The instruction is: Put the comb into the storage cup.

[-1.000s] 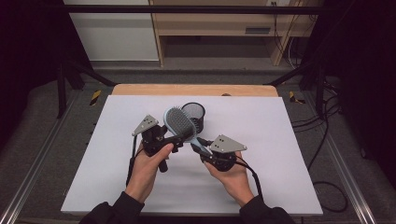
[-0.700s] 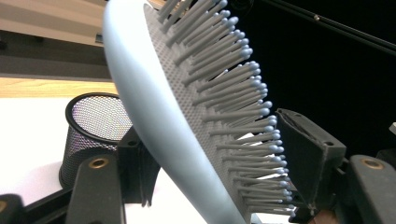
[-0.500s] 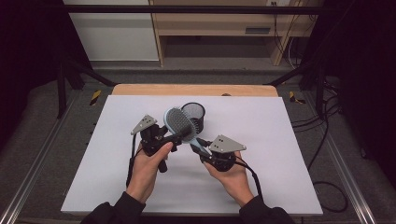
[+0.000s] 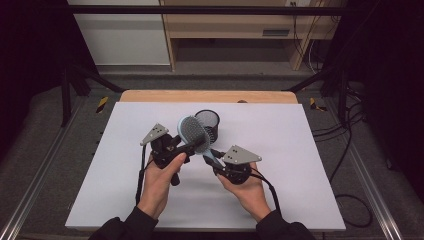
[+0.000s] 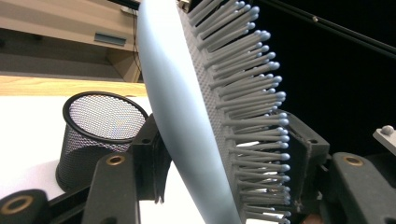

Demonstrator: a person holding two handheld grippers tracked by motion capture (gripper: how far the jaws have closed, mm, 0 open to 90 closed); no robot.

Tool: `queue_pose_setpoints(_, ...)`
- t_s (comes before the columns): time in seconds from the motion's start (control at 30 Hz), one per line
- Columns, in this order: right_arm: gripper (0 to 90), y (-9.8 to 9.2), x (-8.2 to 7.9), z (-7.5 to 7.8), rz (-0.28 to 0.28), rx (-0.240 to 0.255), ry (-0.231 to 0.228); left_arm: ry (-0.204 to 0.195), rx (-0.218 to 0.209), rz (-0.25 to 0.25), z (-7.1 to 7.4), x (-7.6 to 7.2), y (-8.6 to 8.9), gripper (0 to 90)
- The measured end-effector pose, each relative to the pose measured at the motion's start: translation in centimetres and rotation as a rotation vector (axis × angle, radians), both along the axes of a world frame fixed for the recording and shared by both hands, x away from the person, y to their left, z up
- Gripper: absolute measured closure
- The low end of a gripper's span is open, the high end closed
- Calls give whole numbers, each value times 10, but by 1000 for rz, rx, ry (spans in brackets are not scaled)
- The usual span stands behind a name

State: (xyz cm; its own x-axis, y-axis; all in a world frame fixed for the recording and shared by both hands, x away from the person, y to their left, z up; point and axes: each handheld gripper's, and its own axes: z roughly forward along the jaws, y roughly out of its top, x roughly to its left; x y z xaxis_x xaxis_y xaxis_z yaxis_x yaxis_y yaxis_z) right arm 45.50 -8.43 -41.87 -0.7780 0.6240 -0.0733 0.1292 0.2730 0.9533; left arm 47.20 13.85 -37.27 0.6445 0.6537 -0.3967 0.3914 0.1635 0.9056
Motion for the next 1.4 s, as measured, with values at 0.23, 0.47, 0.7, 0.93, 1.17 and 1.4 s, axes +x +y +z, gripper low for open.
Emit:
queue_pose_setpoints(0.23,696,0,1,-2,-5,-6,4,-14,2,-3,1,-2,-4,465)
queue_pose_setpoints(0.47,696,0,1,-2,-2,-4,10,-30,9,-13,1,-4,-5,477)
queue_pose_setpoints(0.7,696,0,2,-3,-1,-4,19,-35,16,-22,1,-4,-5,486)
queue_pose_setpoints(0.93,696,0,2,-4,-5,-12,22,-42,12,-30,1,-5,-7,500)
queue_pose_setpoints(1.17,695,0,3,-4,-4,-13,21,-41,6,-35,1,-5,-7,507)
queue_pose_setpoints(1.4,694,0,3,-5,0,-8,33,-45,14,-41,0,-5,-7,510)
